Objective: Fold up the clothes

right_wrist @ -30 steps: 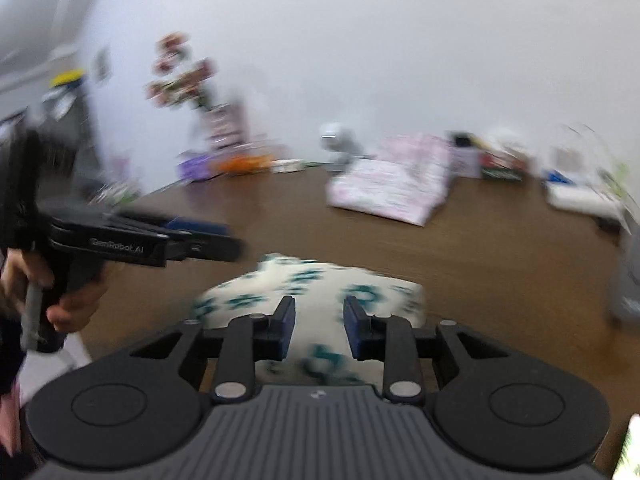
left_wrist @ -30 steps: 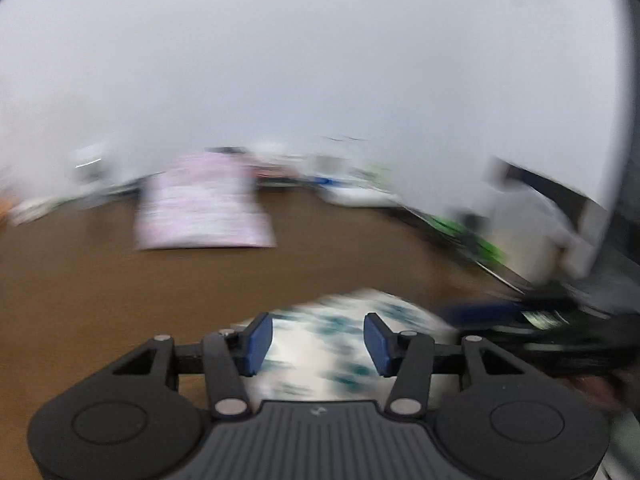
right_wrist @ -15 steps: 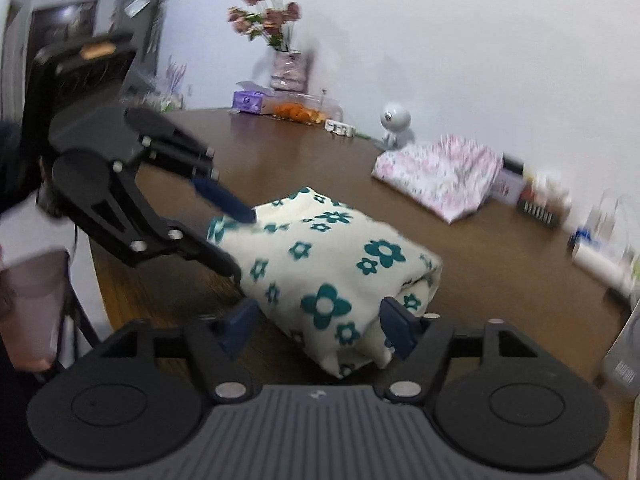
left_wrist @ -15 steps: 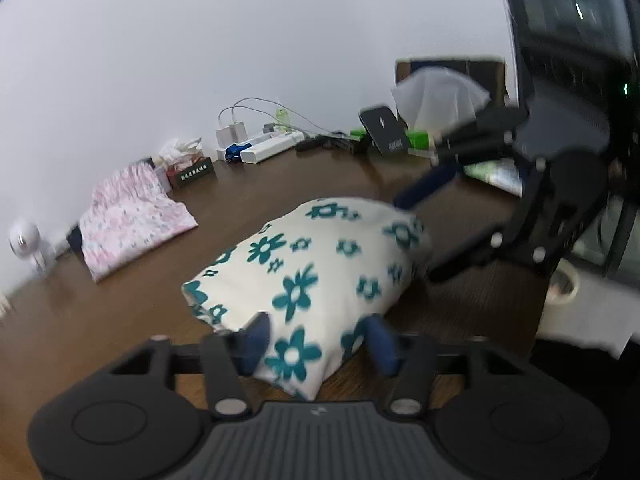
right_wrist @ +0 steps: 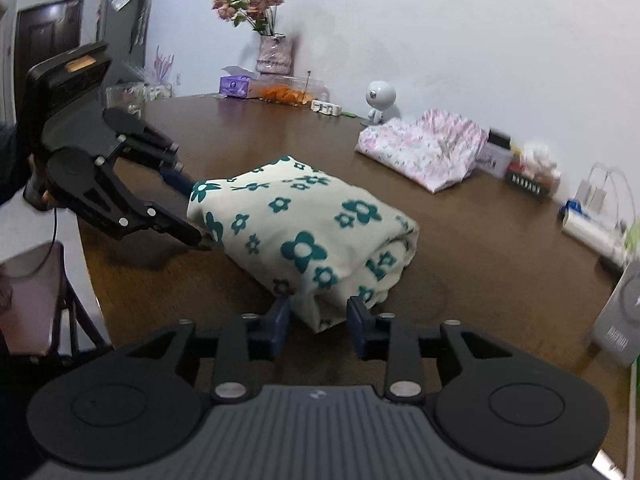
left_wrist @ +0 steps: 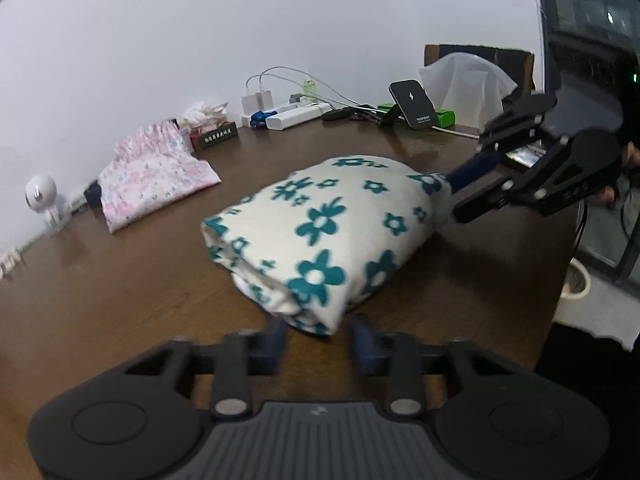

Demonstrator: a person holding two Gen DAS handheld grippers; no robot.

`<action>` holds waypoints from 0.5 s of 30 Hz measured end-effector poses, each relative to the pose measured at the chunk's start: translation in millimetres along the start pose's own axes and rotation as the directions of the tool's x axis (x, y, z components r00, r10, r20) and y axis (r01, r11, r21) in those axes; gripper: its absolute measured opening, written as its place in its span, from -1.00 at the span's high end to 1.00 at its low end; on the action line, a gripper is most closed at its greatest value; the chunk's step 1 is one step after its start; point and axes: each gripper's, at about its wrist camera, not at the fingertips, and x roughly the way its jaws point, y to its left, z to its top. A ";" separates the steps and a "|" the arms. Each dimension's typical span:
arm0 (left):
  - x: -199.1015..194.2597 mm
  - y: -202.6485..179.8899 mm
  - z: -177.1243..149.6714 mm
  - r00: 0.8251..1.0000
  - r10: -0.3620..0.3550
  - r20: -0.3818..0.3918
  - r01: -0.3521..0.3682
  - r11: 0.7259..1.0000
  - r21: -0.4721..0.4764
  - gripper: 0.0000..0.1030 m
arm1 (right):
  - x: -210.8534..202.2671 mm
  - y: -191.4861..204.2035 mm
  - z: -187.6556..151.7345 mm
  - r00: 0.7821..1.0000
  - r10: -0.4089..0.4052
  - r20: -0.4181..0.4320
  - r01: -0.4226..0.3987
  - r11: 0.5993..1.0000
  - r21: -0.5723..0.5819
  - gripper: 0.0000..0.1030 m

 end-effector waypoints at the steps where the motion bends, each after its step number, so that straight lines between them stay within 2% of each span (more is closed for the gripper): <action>1: 2.2 -1.8 -0.1 1.000 -0.002 -0.001 0.002 1.000 -0.013 0.77 | 3.6 -0.7 -1.1 1.000 0.013 -0.002 -0.013 1.000 0.020 0.67; 3: 3.1 -3.6 -1.1 1.000 -0.008 0.023 0.008 1.000 -0.022 0.88 | 10.6 -0.8 -3.1 0.999 0.032 0.006 -0.032 0.998 0.046 0.83; 4: 2.9 -2.9 -0.9 0.999 -0.006 0.032 0.007 0.999 -0.033 0.92 | 12.9 0.7 -3.1 1.000 0.027 0.015 -0.028 0.999 0.046 0.98; 7: -7.7 5.6 -1.2 0.998 0.024 0.063 -0.020 0.998 -0.052 0.96 | -0.5 -3.0 -1.3 0.997 0.018 0.074 -0.021 0.999 0.049 1.00; 9: -13.0 9.0 -0.9 0.998 0.009 0.070 -0.005 0.998 -0.056 0.96 | -13.7 -12.3 1.3 0.995 0.031 0.093 -0.038 0.997 0.074 1.00; 11: -15.7 9.3 -0.8 0.998 -0.021 0.065 0.024 0.998 -0.051 0.95 | -18.4 -15.6 0.5 0.996 0.034 0.084 -0.041 0.996 0.082 1.00; 13: -11.3 3.4 -3.0 0.999 -0.021 0.031 0.022 1.000 -0.018 0.94 | -13.7 -12.4 -2.3 0.998 0.049 0.028 -0.050 0.996 0.067 0.98; 15: -15.8 5.3 -6.1 0.998 -0.060 0.001 0.060 0.998 -0.026 0.88 | -14.1 -8.9 -3.8 0.999 0.049 -0.009 -0.048 0.998 0.050 0.89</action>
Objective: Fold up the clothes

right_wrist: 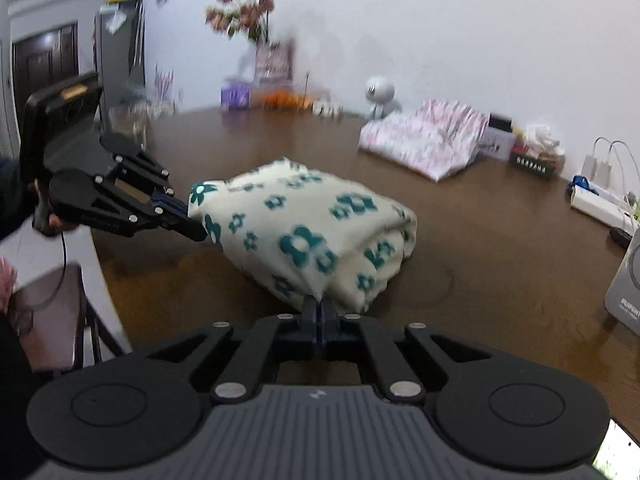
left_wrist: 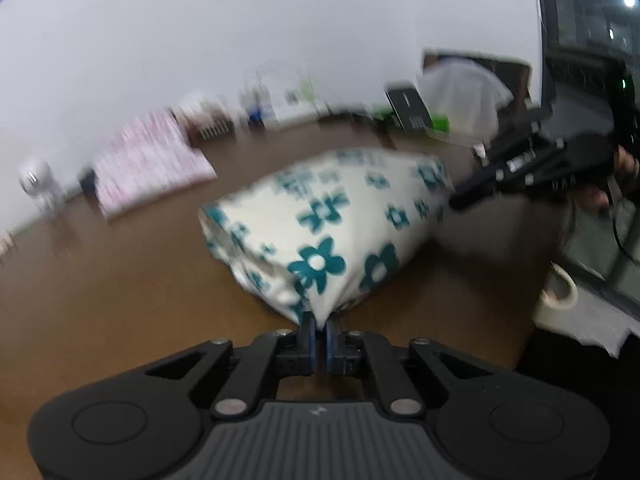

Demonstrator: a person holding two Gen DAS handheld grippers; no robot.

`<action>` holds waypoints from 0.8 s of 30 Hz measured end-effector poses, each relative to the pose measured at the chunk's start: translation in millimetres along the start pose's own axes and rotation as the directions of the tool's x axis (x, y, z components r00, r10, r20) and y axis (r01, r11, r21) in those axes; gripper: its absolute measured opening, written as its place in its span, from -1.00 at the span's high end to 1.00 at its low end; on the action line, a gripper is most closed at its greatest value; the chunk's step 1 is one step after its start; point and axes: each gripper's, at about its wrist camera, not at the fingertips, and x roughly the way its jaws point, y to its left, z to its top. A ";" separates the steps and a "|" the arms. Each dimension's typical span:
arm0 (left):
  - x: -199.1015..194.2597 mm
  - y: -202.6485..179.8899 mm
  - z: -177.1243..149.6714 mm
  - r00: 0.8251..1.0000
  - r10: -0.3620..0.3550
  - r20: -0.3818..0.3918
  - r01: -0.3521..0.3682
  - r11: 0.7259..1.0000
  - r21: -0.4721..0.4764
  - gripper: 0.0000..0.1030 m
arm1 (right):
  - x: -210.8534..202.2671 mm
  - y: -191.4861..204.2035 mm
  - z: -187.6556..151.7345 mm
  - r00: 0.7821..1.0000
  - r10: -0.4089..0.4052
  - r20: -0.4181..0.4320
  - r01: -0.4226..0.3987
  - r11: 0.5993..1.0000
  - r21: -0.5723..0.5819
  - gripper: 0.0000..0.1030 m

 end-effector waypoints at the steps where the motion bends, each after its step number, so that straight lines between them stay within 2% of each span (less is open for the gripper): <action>1: -6.0 2.7 -1.5 1.000 -0.027 -0.001 0.027 0.999 -0.017 0.79 | -3.6 0.6 0.1 1.000 -0.010 -0.008 0.010 1.000 -0.006 0.76; 2: -15.1 8.5 -2.5 0.998 -0.065 0.017 0.065 0.996 -0.061 0.71 | -10.1 -0.8 0.6 1.000 -0.028 0.008 0.028 1.000 -0.002 0.61; 3: -25.0 14.5 -3.0 0.995 -0.086 0.050 0.091 0.990 -0.108 0.62 | -17.8 -4.2 1.8 0.999 -0.036 0.036 0.036 0.999 0.014 0.57; 5: -38.6 25.2 4.6 0.990 -0.058 0.128 0.083 0.977 -0.194 0.15 | -28.6 -11.8 9.7 0.993 -0.033 0.114 0.023 0.996 0.082 0.54; 8: -26.7 29.3 28.4 0.984 0.009 0.178 0.044 0.956 -0.290 0.14 | -17.6 -13.0 29.9 0.981 -0.019 0.193 -0.009 0.989 0.147 0.55; 9: -18.2 29.1 36.9 0.983 0.033 0.178 0.026 0.947 -0.319 0.14 | -3.3 -7.8 38.2 0.982 -0.013 0.190 -0.014 0.990 0.141 0.55; 12: 15.4 25.7 43.4 0.993 0.106 0.050 -0.081 0.929 -0.362 0.25 | 36.5 1.6 44.9 0.992 -0.036 0.122 0.022 0.993 0.116 0.53; 13: 22.3 25.7 42.7 0.992 0.124 0.015 -0.110 0.921 -0.373 0.22 | 47.5 1.4 42.7 0.994 -0.052 0.098 0.040 0.992 0.117 0.43; 15: 15.6 31.6 35.2 0.990 0.138 0.017 -0.117 0.895 -0.430 0.09 | 39.7 -8.5 33.7 0.990 -0.092 0.103 0.072 0.980 0.185 0.11; 16: 9.9 35.3 32.3 0.989 0.146 0.016 -0.122 0.873 -0.472 -0.02 | 32.5 -15.5 30.4 0.988 -0.115 0.102 0.089 0.970 0.228 -0.20; 17: 4.3 39.0 29.4 0.988 0.155 0.014 -0.125 0.849 -0.513 -0.27 | 25.3 -22.3 27.2 0.986 -0.135 0.102 0.104 0.957 0.270 -0.40; 19: 0.8 44.6 25.0 0.990 0.143 -0.002 -0.116 0.796 -0.595 -0.66 | 12.4 -30.2 25.3 0.985 -0.131 0.109 0.087 0.938 0.337 -0.59; 20: 2.0 46.2 24.0 0.992 0.126 -0.011 -0.105 0.772 -0.627 -0.65 | 11.6 -32.2 25.7 0.989 -0.103 0.104 0.059 0.929 0.364 -0.60; 22: 8.6 45.3 25.8 0.997 0.077 -0.016 -0.069 0.755 -0.652 -0.65 | 19.9 -35.1 26.2 0.995 -0.062 0.073 0.025 0.905 0.426 -0.59; 24: 16.8 43.9 27.6 0.997 0.062 -0.039 -0.072 0.745 -0.663 -0.61 | 32.2 -34.5 24.2 0.999 -0.031 0.045 0.007 0.887 0.462 -0.53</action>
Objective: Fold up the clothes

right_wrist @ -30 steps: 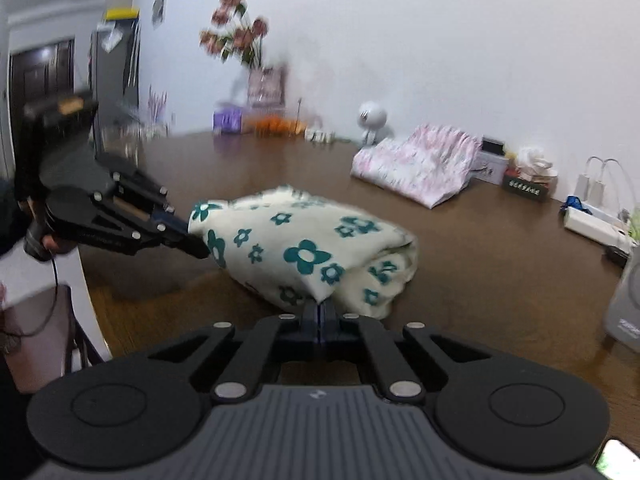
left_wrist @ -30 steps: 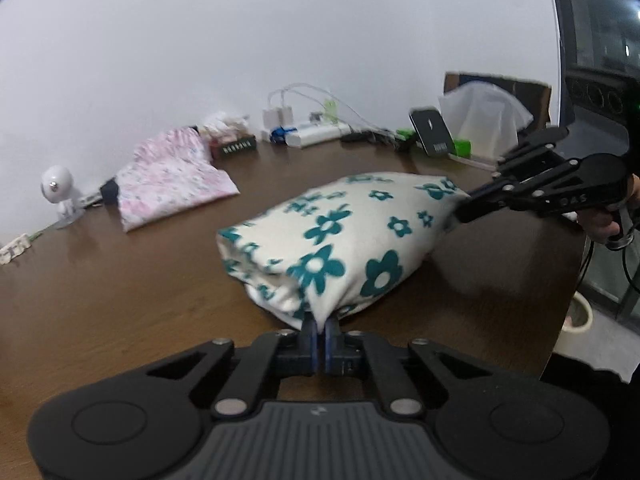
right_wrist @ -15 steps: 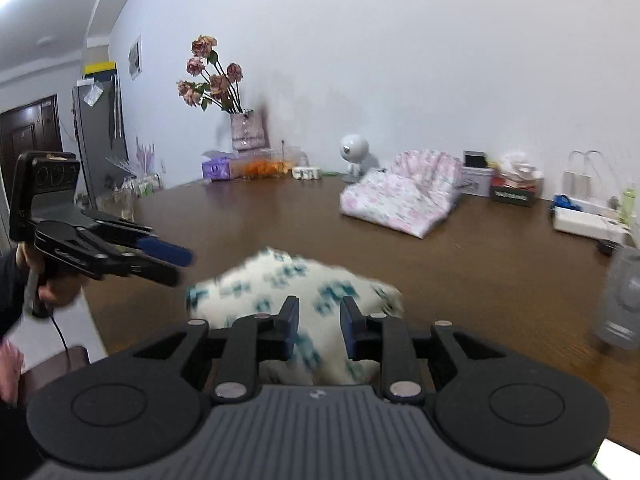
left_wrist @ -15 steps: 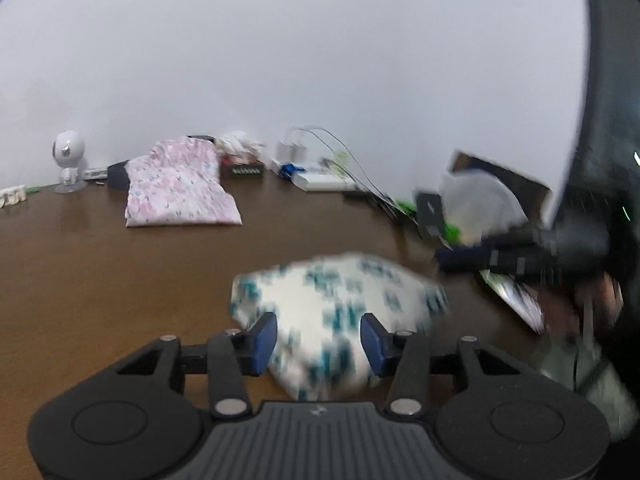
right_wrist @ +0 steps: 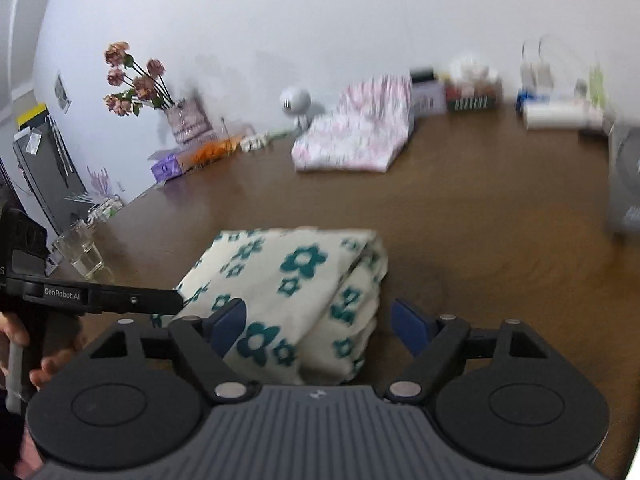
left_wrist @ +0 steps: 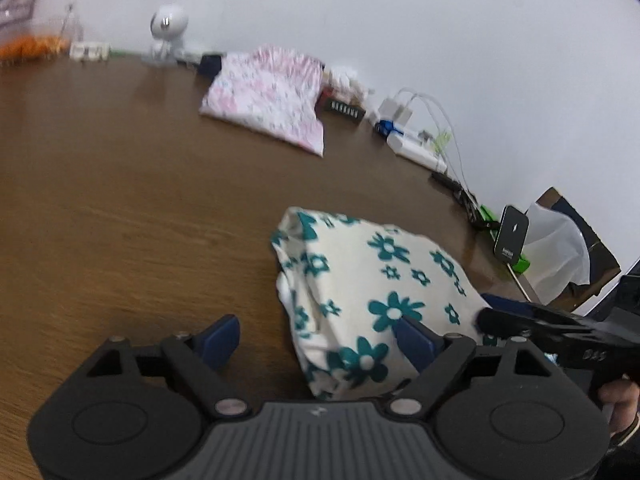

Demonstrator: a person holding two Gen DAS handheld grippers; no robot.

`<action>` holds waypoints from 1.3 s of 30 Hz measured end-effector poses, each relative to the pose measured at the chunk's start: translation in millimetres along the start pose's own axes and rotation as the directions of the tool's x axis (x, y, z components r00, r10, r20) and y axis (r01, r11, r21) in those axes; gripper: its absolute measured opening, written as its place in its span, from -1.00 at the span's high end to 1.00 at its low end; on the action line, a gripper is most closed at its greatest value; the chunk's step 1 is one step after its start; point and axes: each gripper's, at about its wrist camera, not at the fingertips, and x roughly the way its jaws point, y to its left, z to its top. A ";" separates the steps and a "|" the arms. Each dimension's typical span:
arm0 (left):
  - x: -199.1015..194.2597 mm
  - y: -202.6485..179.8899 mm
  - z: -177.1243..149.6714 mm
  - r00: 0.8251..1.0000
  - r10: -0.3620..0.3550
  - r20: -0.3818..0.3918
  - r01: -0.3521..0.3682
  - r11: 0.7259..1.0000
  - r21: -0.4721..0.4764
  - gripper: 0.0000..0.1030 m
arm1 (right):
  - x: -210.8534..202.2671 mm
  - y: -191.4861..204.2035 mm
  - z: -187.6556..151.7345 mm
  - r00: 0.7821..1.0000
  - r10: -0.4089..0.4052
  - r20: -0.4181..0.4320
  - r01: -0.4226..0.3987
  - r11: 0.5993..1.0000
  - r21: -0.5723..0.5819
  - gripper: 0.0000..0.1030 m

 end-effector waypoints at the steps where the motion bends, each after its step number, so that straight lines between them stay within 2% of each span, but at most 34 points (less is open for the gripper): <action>1: 3.2 -0.6 0.0 1.000 -0.001 -0.012 0.001 1.000 -0.010 -0.59 | 2.5 -1.7 -1.6 1.000 0.012 -0.006 -0.012 1.000 0.025 -0.49; 3: 4.8 2.7 -1.3 0.999 -0.023 -0.023 0.022 0.999 -0.042 -0.49 | 7.5 -5.2 -4.9 0.999 0.036 -0.016 -0.035 0.997 0.074 -0.37; 6: 8.6 6.7 -2.2 0.997 -0.061 -0.039 0.058 0.995 -0.085 -0.15 | 14.1 -14.3 -8.2 0.997 0.072 -0.027 -0.066 0.984 0.163 -0.31; 7: 11.8 7.2 -2.4 0.996 -0.081 -0.046 0.076 0.992 -0.101 0.10 | 16.4 -17.7 -9.4 0.996 0.087 -0.030 -0.079 0.978 0.194 -0.16; 9: 17.0 6.4 -1.3 0.995 -0.093 -0.048 0.087 0.990 -0.115 0.20 | 18.8 -17.8 -8.2 0.996 0.090 -0.026 -0.082 0.975 0.208 0.06; 10: 20.0 3.5 2.2 0.996 -0.084 -0.043 0.080 0.992 -0.096 0.26 | 18.7 -16.2 -6.6 0.996 0.083 -0.021 -0.077 0.976 0.203 0.26; 11: 23.7 0.2 7.4 0.996 -0.080 -0.037 0.076 0.994 -0.077 0.35 | 18.9 -16.8 -2.4 0.997 0.074 -0.019 -0.069 0.977 0.203 0.39; 13: 31.9 -6.5 18.2 0.997 -0.071 -0.028 0.070 0.997 -0.041 0.38 | 20.3 -18.9 8.3 0.999 0.043 -0.021 -0.038 0.981 0.191 0.44; 16: 57.7 -22.4 39.1 0.997 -0.061 -0.049 0.061 0.998 0.001 0.40 | 25.4 -24.7 29.2 0.998 -0.047 -0.042 0.052 0.989 0.140 0.44; 20: 107.2 -43.4 80.4 0.998 -0.022 -0.065 0.025 0.999 0.042 0.41 | 46.7 -52.6 73.0 0.983 -0.162 -0.085 0.172 0.978 0.120 0.44; 25: 186.4 -61.9 154.3 0.996 0.039 -0.081 -0.034 0.998 0.060 0.48 | 93.5 -97.8 142.1 0.946 -0.294 -0.139 0.311 0.943 0.123 0.44; 30: 254.7 -64.5 215.1 0.996 0.068 -0.064 -0.067 0.998 0.015 0.51 | 158.5 -145.4 213.8 0.899 -0.405 -0.164 0.427 0.895 0.128 0.44; 35: 304.8 -42.1 268.2 0.996 0.058 -0.060 -0.062 0.995 -0.072 0.45 | 210.1 -180.3 258.3 0.887 -0.432 -0.163 0.456 0.877 0.153 0.43; 39: 325.8 -34.9 292.6 0.996 0.064 -0.056 -0.067 0.996 -0.067 0.45 | 239.7 -197.2 284.1 0.883 -0.445 -0.147 0.464 0.874 0.141 0.43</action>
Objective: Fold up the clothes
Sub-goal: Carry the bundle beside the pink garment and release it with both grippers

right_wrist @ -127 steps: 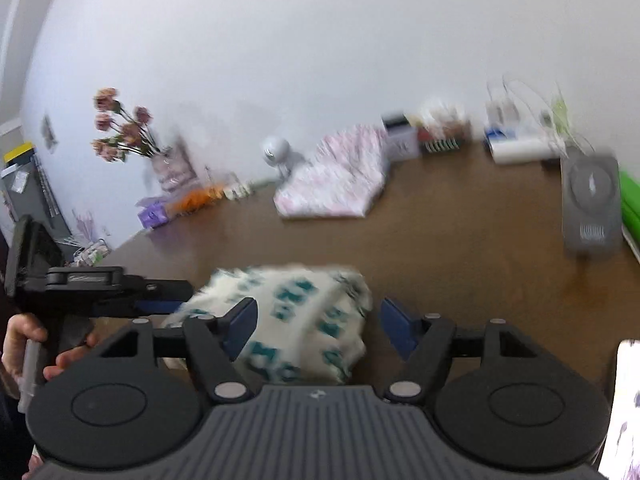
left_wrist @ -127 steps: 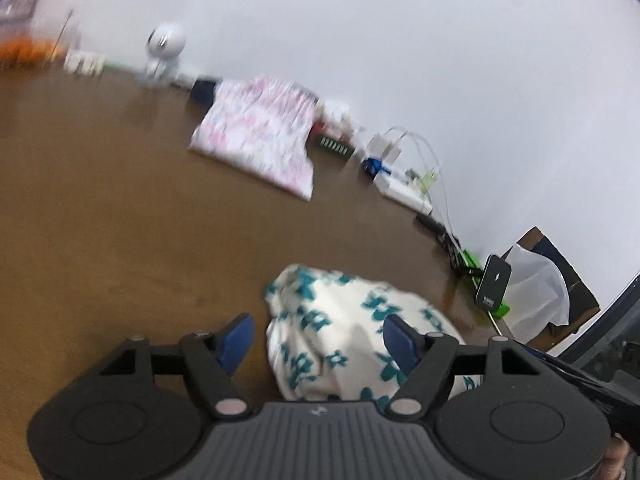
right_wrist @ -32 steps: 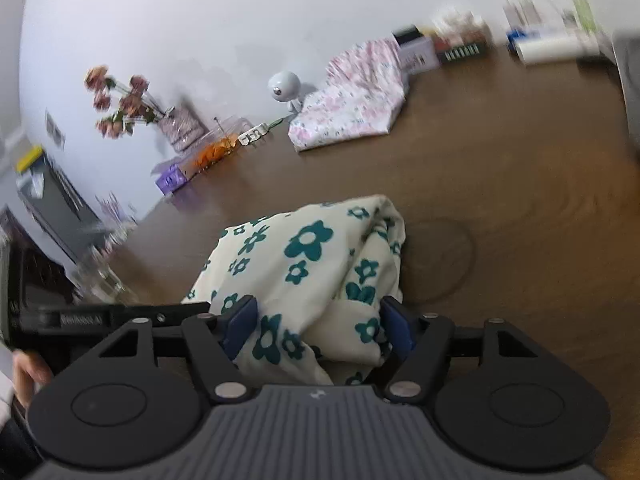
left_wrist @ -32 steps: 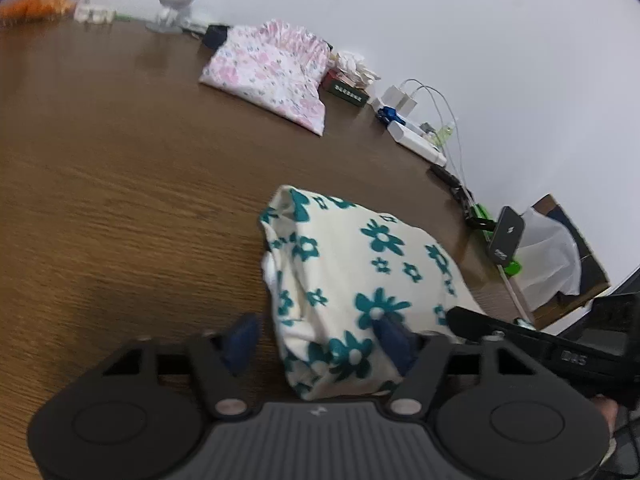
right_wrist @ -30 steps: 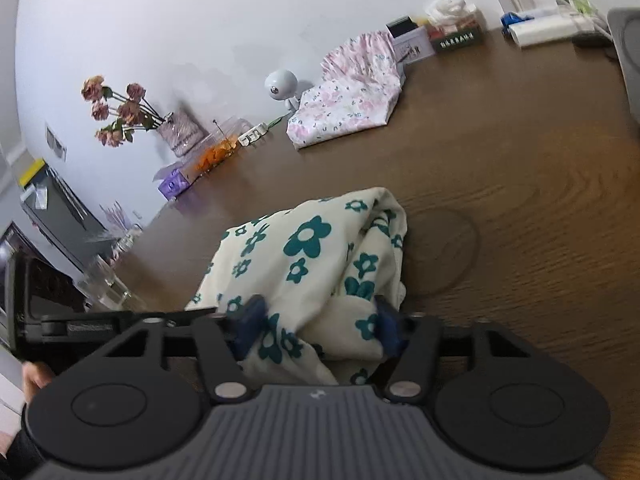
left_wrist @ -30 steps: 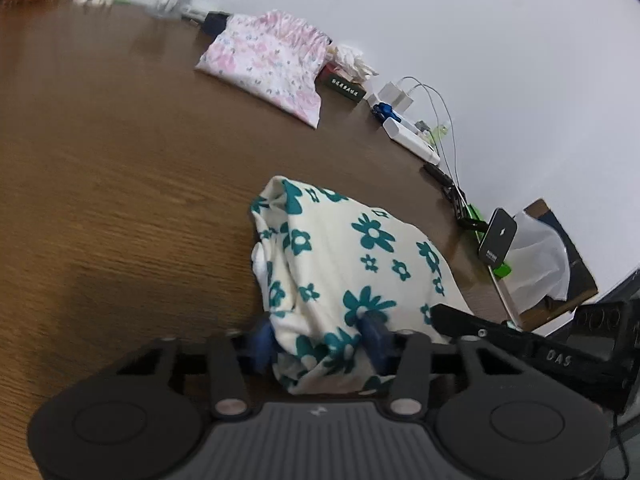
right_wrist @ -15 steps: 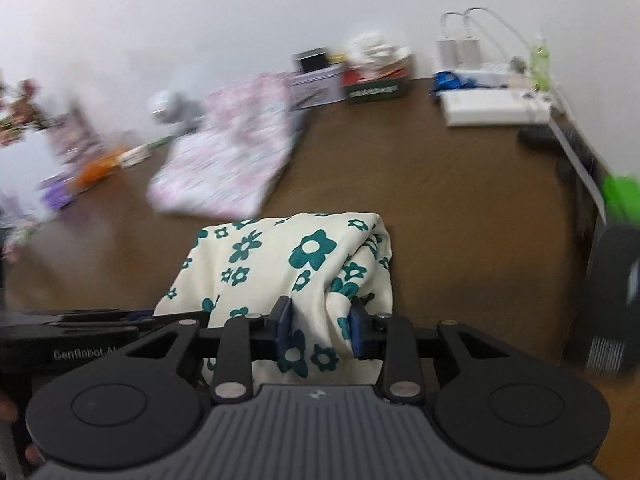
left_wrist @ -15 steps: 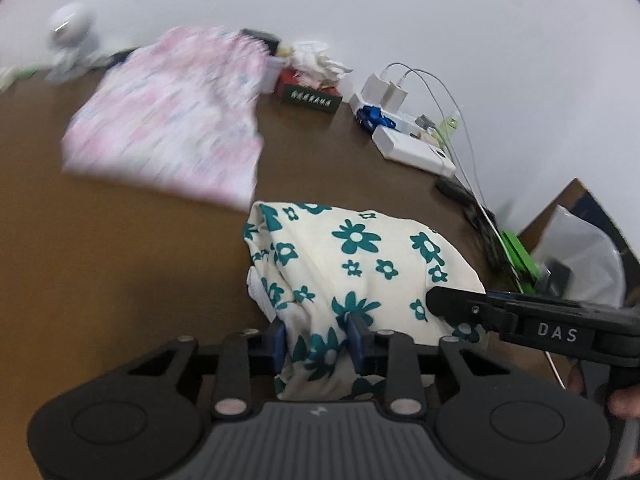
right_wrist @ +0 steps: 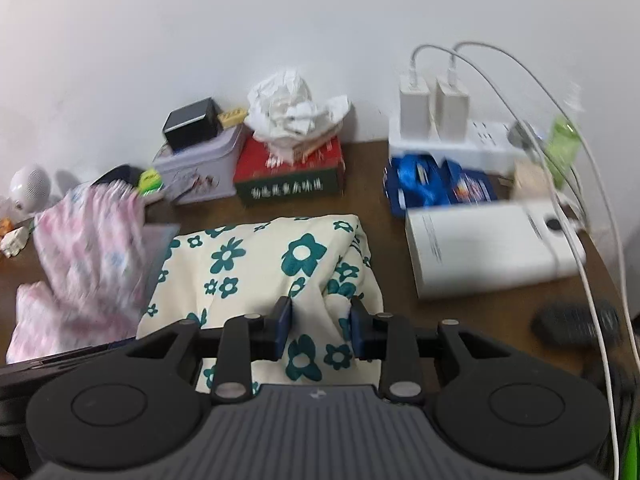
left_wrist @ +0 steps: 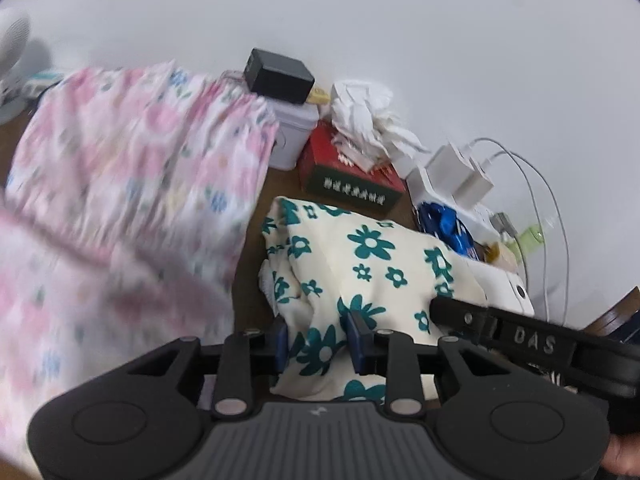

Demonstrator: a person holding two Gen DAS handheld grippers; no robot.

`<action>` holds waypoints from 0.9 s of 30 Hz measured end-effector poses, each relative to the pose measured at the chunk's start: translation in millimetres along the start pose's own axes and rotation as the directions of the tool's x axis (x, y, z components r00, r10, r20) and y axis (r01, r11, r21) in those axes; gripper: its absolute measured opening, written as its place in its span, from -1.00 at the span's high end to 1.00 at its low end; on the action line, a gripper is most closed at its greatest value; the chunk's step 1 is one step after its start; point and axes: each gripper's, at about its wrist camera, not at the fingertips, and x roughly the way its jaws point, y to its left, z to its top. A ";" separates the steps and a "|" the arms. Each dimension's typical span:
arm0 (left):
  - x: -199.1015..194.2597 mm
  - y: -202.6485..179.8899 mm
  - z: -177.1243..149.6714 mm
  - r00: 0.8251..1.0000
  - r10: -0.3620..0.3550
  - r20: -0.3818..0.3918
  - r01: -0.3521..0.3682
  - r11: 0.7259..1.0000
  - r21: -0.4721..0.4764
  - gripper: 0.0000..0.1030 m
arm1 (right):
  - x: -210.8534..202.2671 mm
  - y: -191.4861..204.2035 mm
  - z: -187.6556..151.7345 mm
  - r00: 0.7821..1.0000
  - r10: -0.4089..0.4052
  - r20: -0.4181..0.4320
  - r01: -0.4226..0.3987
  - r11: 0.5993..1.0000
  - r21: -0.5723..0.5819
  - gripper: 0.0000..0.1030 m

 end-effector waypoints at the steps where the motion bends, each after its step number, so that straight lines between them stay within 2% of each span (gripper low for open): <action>1: 2.0 1.9 2.7 1.000 0.004 0.005 -0.004 1.000 -0.006 0.44 | 5.0 0.2 4.5 1.000 0.003 0.003 -0.003 1.000 -0.013 0.42; 4: 2.6 7.7 8.6 0.999 0.020 0.027 -0.019 0.999 -0.036 0.28 | 8.9 0.2 9.8 1.000 0.001 0.003 -0.001 0.999 -0.033 0.34; 5: -2.0 9.4 8.9 0.999 0.024 0.041 -0.022 0.999 -0.046 0.28 | 1.7 -0.6 9.1 1.000 -0.017 0.020 0.017 0.999 -0.037 0.23; 6: -13.8 9.9 7.4 0.998 0.022 0.064 -0.020 0.999 -0.042 0.28 | -5.6 -1.5 8.3 0.999 -0.034 0.037 0.035 0.999 -0.041 0.21; 8: -43.5 8.1 2.1 0.993 0.023 0.117 -0.022 1.000 -0.013 0.28 | -29.6 -1.8 6.1 0.993 -0.072 0.093 0.078 0.995 -0.062 0.28; 11: -103.0 1.8 -10.2 0.983 0.012 0.185 -0.017 1.000 0.022 0.18 | -78.9 -0.3 1.5 0.969 -0.128 0.210 0.152 0.983 -0.104 0.28; 13: -148.2 -0.6 -23.5 0.975 0.006 0.224 -0.016 0.999 0.042 0.07 | -121.7 1.6 -5.5 0.963 -0.084 0.258 0.113 0.989 -0.100 0.32; 17: -223.3 6.4 -79.0 0.949 0.060 0.308 -0.088 0.993 0.077 -0.46 | -197.7 13.1 -53.3 0.956 0.025 0.293 0.012 0.992 -0.126 0.31; 18: -236.1 9.9 -97.4 0.945 0.080 0.316 -0.113 0.990 0.087 -0.47 | -216.5 16.0 -65.5 0.952 0.053 0.301 -0.013 0.991 -0.133 0.30; 21: -255.6 20.4 -162.3 0.940 0.171 0.295 -0.210 0.972 0.104 -0.47 | -251.3 26.6 -124.2 0.951 0.128 0.282 -0.081 0.982 -0.172 0.08; 23: -259.0 31.6 -201.5 0.940 0.213 0.265 -0.244 0.965 0.090 -0.48 | -263.3 35.7 -174.8 0.952 0.146 0.269 -0.095 0.977 -0.193 -0.16; 27: -265.3 52.8 -264.9 0.931 0.305 0.202 -0.321 0.946 0.052 -0.49 | -252.8 42.2 -257.9 0.963 0.148 0.224 -0.113 0.981 -0.161 -0.34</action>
